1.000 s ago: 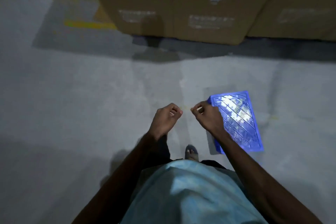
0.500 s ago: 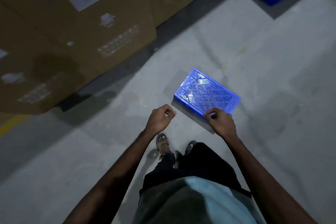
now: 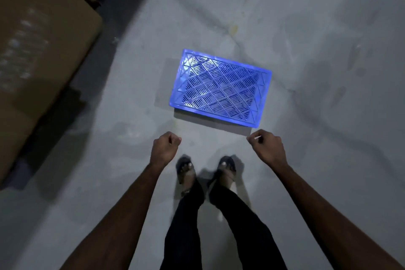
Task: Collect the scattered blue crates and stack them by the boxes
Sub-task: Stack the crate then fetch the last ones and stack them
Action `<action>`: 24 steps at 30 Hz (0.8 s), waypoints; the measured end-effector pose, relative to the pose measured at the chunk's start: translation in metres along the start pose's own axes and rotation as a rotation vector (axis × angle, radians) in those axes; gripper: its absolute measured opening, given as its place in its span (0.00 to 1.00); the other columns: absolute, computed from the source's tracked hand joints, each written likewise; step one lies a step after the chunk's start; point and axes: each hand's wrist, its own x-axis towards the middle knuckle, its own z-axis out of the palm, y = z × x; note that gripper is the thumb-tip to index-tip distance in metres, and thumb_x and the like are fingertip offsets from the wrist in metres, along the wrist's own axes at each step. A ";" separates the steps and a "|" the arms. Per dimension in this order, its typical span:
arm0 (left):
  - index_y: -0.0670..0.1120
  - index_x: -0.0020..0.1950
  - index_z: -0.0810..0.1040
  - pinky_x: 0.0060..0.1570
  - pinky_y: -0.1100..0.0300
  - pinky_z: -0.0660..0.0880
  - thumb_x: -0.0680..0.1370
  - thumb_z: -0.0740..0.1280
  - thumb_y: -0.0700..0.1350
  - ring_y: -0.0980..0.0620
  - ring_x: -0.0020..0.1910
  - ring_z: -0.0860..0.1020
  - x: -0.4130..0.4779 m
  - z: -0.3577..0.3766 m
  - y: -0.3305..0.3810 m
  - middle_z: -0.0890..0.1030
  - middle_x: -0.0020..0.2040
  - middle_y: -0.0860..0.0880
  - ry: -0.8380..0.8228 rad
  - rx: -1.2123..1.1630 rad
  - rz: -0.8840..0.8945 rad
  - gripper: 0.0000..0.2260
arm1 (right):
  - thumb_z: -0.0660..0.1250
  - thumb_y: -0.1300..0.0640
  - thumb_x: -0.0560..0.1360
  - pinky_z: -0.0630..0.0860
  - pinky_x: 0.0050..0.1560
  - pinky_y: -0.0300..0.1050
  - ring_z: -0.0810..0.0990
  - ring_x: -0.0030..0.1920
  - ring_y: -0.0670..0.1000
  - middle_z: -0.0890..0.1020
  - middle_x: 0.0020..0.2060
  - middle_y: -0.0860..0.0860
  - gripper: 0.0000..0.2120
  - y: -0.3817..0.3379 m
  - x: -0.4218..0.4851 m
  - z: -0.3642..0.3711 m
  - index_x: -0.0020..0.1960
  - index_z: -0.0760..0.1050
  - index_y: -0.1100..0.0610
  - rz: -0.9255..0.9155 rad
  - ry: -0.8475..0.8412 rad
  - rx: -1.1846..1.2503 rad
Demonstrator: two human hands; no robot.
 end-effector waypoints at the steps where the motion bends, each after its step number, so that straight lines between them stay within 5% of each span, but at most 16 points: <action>1: 0.43 0.47 0.83 0.47 0.61 0.68 0.80 0.72 0.47 0.45 0.50 0.82 0.029 0.014 -0.004 0.85 0.44 0.47 0.027 0.005 0.011 0.08 | 0.67 0.45 0.76 0.77 0.49 0.48 0.83 0.51 0.57 0.85 0.39 0.48 0.08 0.016 0.029 0.020 0.46 0.81 0.49 0.015 0.046 0.024; 5: 0.43 0.47 0.83 0.54 0.56 0.74 0.79 0.72 0.44 0.44 0.50 0.84 0.150 0.071 -0.034 0.87 0.47 0.43 0.166 -0.040 0.062 0.05 | 0.69 0.48 0.78 0.76 0.53 0.51 0.83 0.52 0.59 0.86 0.48 0.53 0.09 0.076 0.127 0.100 0.51 0.81 0.52 0.067 0.186 0.107; 7: 0.43 0.48 0.82 0.52 0.55 0.75 0.79 0.71 0.46 0.43 0.48 0.84 0.205 0.094 -0.053 0.86 0.46 0.42 0.218 -0.037 0.134 0.07 | 0.68 0.44 0.78 0.75 0.56 0.51 0.82 0.55 0.61 0.85 0.52 0.57 0.17 0.101 0.172 0.135 0.57 0.80 0.56 0.084 0.275 0.149; 12: 0.39 0.59 0.78 0.56 0.48 0.74 0.79 0.68 0.59 0.39 0.53 0.81 0.314 0.113 -0.079 0.83 0.54 0.38 0.383 -0.077 0.173 0.23 | 0.64 0.36 0.79 0.74 0.59 0.51 0.82 0.56 0.61 0.83 0.55 0.59 0.28 0.135 0.253 0.187 0.62 0.78 0.60 0.147 0.547 0.327; 16: 0.41 0.60 0.81 0.56 0.60 0.73 0.79 0.65 0.65 0.46 0.53 0.81 0.349 0.114 -0.076 0.83 0.55 0.44 0.590 -0.267 0.161 0.27 | 0.60 0.33 0.78 0.74 0.65 0.48 0.80 0.60 0.50 0.82 0.61 0.51 0.30 0.147 0.282 0.196 0.66 0.78 0.56 0.202 0.823 0.571; 18: 0.45 0.60 0.83 0.57 0.65 0.72 0.79 0.64 0.68 0.52 0.53 0.80 0.360 0.117 -0.076 0.83 0.54 0.51 0.484 -0.394 0.032 0.28 | 0.60 0.31 0.76 0.75 0.65 0.45 0.80 0.57 0.45 0.83 0.56 0.45 0.30 0.148 0.290 0.195 0.63 0.80 0.52 0.289 0.780 0.735; 20: 0.49 0.59 0.85 0.64 0.57 0.76 0.73 0.68 0.72 0.53 0.56 0.82 0.367 0.122 -0.083 0.84 0.57 0.54 0.267 -0.610 -0.078 0.29 | 0.61 0.32 0.78 0.76 0.63 0.38 0.81 0.55 0.40 0.81 0.57 0.40 0.24 0.146 0.296 0.198 0.64 0.80 0.47 0.278 0.620 0.888; 22: 0.54 0.51 0.86 0.63 0.48 0.79 0.67 0.72 0.72 0.50 0.57 0.84 0.375 0.127 -0.094 0.86 0.57 0.52 0.217 -0.684 -0.074 0.25 | 0.64 0.34 0.79 0.76 0.60 0.35 0.81 0.56 0.35 0.82 0.59 0.36 0.22 0.143 0.298 0.199 0.66 0.78 0.45 0.202 0.465 1.020; 24: 0.58 0.47 0.83 0.64 0.47 0.79 0.65 0.71 0.74 0.50 0.58 0.83 0.379 0.129 -0.101 0.85 0.59 0.52 0.232 -0.666 -0.057 0.23 | 0.66 0.33 0.77 0.75 0.65 0.40 0.80 0.63 0.40 0.81 0.64 0.40 0.30 0.144 0.301 0.198 0.72 0.76 0.49 0.158 0.376 1.008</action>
